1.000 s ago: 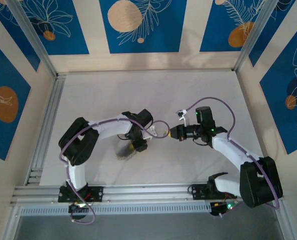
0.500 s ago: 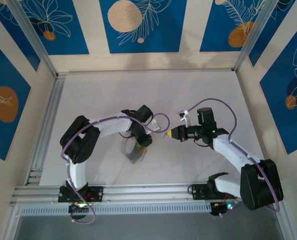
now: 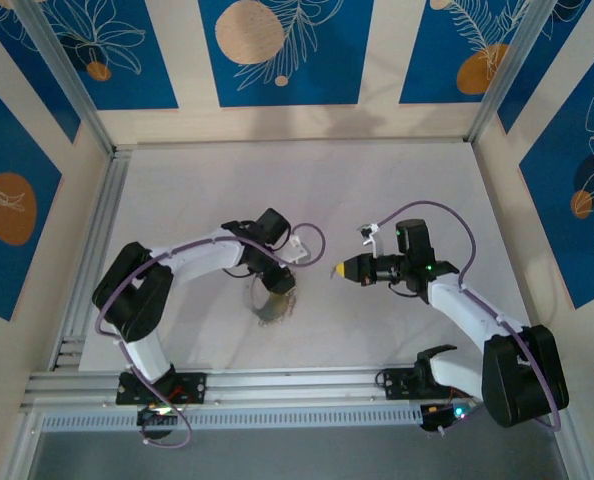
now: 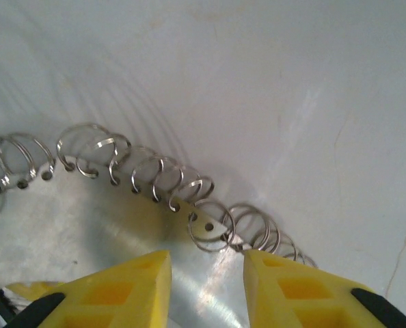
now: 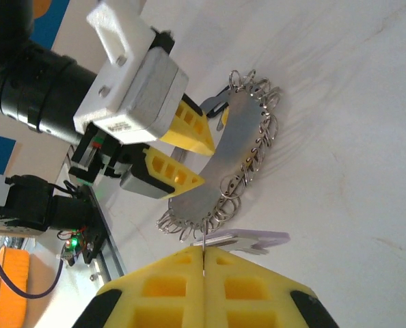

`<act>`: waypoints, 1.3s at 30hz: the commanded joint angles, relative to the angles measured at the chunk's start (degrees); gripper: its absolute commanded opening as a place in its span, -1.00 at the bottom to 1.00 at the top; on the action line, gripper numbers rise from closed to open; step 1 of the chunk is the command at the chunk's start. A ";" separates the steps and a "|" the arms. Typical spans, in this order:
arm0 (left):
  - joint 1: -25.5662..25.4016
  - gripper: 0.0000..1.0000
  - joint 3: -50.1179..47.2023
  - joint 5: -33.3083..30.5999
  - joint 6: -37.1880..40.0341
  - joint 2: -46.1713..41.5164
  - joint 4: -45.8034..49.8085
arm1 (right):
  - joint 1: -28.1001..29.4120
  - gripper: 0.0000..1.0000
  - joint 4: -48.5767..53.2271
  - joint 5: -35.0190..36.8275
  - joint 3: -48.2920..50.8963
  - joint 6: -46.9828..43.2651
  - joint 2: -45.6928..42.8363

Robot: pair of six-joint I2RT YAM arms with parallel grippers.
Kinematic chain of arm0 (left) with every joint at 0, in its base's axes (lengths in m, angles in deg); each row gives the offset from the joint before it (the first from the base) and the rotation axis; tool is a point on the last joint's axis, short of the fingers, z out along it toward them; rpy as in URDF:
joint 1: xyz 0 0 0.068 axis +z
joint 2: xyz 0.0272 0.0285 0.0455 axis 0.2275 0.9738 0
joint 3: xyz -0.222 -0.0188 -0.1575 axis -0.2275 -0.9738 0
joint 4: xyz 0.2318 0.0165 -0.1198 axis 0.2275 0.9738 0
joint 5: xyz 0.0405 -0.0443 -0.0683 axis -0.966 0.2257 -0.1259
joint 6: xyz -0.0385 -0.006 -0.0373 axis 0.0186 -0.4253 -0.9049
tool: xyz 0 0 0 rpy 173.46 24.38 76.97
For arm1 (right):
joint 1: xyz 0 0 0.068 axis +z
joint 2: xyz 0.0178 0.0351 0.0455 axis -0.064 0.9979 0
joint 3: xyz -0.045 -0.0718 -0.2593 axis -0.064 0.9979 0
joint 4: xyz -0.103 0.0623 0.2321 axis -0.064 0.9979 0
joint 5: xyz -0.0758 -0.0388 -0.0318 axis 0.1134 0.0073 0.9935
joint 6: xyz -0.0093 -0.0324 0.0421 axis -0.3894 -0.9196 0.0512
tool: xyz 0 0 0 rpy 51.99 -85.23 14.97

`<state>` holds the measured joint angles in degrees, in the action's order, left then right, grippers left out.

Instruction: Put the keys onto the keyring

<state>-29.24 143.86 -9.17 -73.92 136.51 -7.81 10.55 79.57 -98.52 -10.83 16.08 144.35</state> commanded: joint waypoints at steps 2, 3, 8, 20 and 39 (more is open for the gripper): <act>-0.98 -0.31 -1.36 -1.81 3.67 -1.10 0.87 | -0.20 -1.00 -1.48 0.22 1.89 3.26 -0.90; -0.94 -0.31 -1.60 -1.47 3.80 -1.10 0.58 | -0.22 -1.00 -1.56 0.23 2.02 3.52 -0.87; -1.18 -0.24 -1.80 1.31 4.55 -0.43 1.08 | -0.16 -1.00 -0.91 0.30 2.18 3.66 -1.24; -5.79 -0.08 -4.43 -0.54 5.05 -2.95 0.68 | -0.21 -1.00 -1.87 0.68 3.41 4.26 -1.31; -14.69 -0.41 -11.24 -10.40 3.44 -7.75 -3.62 | -0.32 -1.00 -1.02 2.06 4.90 5.53 -5.29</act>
<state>-42.84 133.50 -17.37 -70.05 129.30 -9.60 10.50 78.04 -96.57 -6.80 20.87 140.74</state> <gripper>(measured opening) 0.297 0.048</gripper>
